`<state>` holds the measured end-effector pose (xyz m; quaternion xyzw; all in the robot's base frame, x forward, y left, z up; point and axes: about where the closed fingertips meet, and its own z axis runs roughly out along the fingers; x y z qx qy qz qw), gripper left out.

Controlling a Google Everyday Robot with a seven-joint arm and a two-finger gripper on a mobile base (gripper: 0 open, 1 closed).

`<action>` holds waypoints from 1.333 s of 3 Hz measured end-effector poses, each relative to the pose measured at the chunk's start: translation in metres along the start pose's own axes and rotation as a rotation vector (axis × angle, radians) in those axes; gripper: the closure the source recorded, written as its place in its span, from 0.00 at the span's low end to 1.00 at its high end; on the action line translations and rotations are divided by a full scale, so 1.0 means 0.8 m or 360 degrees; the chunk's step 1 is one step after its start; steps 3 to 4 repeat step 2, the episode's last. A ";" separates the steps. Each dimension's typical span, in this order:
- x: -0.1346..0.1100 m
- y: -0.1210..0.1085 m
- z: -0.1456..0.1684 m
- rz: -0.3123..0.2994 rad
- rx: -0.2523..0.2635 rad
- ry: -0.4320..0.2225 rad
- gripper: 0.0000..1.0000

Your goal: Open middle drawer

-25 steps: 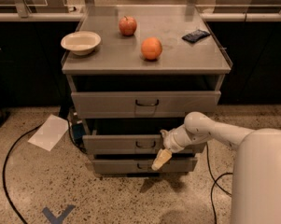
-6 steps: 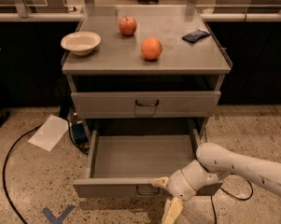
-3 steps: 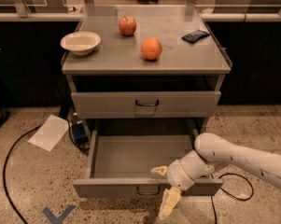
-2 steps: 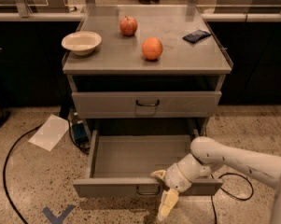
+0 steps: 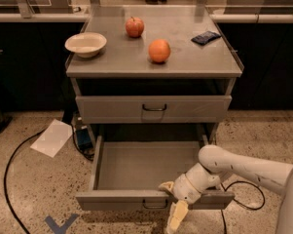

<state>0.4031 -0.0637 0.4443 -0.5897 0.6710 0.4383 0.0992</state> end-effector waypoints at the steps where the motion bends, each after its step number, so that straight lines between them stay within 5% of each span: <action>1: 0.000 0.026 -0.002 -0.0002 -0.0053 -0.0021 0.00; 4: 0.000 0.026 -0.002 -0.0002 -0.0053 -0.0021 0.00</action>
Offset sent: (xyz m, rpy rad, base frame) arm -0.1451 -0.0261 0.0692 0.1611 0.1689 0.1149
